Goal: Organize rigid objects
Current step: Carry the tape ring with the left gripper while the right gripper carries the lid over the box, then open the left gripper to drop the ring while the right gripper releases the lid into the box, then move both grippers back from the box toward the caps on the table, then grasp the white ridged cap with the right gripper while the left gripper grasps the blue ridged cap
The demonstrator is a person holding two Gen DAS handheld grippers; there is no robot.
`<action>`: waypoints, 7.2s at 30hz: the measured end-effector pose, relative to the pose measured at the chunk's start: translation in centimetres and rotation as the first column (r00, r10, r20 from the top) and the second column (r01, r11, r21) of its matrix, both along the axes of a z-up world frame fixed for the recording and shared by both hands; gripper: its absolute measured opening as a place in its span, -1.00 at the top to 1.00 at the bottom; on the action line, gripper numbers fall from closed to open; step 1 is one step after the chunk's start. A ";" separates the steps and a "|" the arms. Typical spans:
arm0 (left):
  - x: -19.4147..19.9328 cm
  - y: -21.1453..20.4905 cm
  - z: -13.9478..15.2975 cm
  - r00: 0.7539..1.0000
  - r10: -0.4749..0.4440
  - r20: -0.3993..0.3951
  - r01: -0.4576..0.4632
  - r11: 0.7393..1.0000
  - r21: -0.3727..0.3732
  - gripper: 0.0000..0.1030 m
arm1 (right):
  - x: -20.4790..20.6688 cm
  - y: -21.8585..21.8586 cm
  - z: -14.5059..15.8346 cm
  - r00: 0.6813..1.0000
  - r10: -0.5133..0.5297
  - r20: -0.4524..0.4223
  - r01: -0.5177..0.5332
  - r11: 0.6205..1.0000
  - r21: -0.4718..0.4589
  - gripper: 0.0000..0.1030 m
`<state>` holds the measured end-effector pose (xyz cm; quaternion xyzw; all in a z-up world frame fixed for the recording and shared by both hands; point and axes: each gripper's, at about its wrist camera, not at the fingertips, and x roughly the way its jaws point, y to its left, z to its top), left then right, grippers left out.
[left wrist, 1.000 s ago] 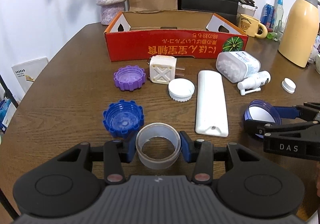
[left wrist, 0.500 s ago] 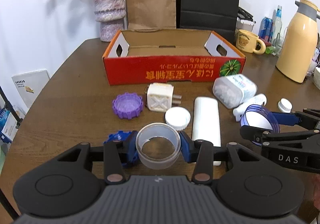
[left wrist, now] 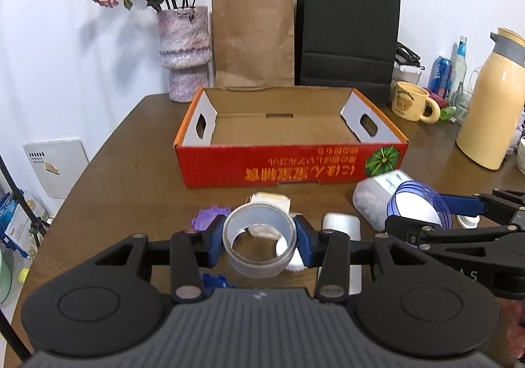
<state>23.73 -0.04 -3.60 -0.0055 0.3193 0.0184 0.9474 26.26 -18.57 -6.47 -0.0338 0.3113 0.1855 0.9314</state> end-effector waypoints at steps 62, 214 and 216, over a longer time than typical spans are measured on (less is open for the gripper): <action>22.1 4.4 -0.8 0.974 0.221 0.050 -0.219 0.975 -0.047 0.13 | 21.5 6.1 0.4 0.993 -0.081 0.089 0.078 0.996 0.044 -0.27; -2.0 4.7 -5.7 0.956 0.285 0.064 -0.281 0.958 -0.059 -1.00 | 4.1 -14.9 -7.5 0.993 -0.116 0.021 0.117 0.993 -0.033 0.24; -1.9 4.7 -5.9 0.957 0.285 0.057 -0.282 0.958 -0.055 -1.00 | 3.6 -14.9 -7.2 0.992 -0.118 0.052 0.120 0.992 -0.029 0.24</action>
